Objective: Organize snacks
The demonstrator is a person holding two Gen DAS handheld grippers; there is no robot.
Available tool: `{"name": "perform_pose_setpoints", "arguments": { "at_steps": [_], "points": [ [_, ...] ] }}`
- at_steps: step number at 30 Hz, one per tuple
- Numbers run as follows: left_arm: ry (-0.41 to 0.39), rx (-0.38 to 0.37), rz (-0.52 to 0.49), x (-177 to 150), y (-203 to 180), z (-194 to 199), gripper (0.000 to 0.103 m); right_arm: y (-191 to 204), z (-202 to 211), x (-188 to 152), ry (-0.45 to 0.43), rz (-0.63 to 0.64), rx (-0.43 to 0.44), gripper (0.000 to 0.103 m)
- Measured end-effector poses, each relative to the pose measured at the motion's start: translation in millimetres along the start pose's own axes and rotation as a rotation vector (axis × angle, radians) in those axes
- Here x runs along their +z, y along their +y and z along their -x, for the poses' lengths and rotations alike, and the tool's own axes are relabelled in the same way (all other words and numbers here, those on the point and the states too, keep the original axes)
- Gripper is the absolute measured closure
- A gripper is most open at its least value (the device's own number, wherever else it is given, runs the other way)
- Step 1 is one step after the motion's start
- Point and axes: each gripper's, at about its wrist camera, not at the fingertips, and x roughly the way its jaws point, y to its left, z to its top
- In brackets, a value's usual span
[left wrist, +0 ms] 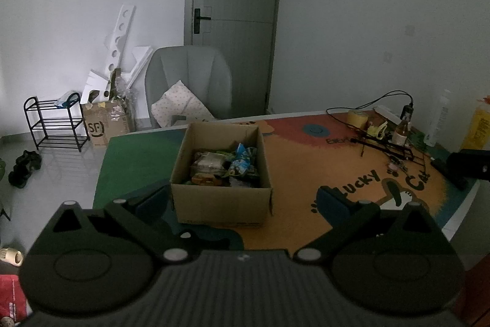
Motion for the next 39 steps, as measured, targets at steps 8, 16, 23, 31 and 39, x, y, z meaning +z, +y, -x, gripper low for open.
{"name": "perform_pose_setpoints", "arguments": {
  "at_steps": [8, 16, 23, 31, 39],
  "points": [
    [0.001, 0.001, 0.001, -0.2, 0.3, 0.0, 0.0, -0.1, 0.2, -0.4, 0.002, 0.007, -0.002, 0.0],
    [0.0, 0.001, 0.002, 0.0, 0.4, 0.1, 0.0, 0.6, -1.0, -1.3, 0.005, 0.009, -0.005, 0.0],
    [0.002, 0.001, 0.0, 0.0, 0.1, -0.5, 0.0, 1.0, -1.9, -1.6, 0.013, 0.008, -0.01, 0.0],
    [-0.002, -0.002, -0.004, -0.7, -0.4, -0.8, 0.0, 0.9, -1.8, -1.4, 0.018, 0.005, -0.012, 0.0],
    [-0.008, -0.013, -0.011, -4.8, -4.2, -1.0, 0.0, 0.3, -1.8, -1.4, 0.018, 0.005, -0.013, 0.0]
  ]
}}
